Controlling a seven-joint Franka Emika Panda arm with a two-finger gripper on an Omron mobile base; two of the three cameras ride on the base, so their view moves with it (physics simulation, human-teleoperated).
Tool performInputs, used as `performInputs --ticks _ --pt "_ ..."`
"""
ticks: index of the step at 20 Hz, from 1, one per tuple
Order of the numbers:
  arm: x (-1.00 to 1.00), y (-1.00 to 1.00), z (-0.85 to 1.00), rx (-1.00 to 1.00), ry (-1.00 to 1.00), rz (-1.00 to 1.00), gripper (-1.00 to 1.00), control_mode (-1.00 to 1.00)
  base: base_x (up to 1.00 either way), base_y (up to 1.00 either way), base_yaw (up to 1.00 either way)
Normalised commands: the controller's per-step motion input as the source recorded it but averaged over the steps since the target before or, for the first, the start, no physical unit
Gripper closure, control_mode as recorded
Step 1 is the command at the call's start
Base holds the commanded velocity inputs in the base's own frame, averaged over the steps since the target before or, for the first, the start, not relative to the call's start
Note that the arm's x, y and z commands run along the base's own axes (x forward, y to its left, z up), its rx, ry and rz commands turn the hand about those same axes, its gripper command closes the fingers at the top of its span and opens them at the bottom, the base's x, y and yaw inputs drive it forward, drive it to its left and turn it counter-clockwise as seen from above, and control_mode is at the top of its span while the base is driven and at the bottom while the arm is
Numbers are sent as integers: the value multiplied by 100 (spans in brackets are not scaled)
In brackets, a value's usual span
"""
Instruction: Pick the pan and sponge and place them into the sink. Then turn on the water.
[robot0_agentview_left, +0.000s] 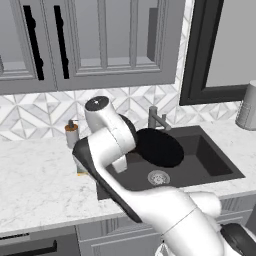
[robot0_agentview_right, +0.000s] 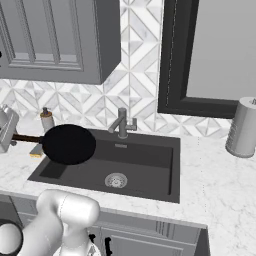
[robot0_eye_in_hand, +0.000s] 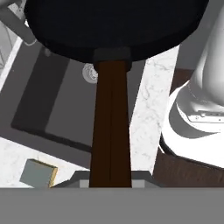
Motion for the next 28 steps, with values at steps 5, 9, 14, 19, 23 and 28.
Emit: performInputs --ticks 5,9,14,19,23,28 --pt "68 -57 -20 -1 33 -24 100 -100 0 0 0" --pt "72 -53 -47 -7 24 -1 100 -100 0 0 0" --pt "64 -43 -56 -6 11 0 100 -100 0 0 0" --pt "37 -45 -56 3 -7 0 100 -100 0 0 0" --pt "34 -43 -64 11 -24 2 100 -100 0 0 0" --pt "22 -38 -69 14 -23 17 100 -100 0 0 0"
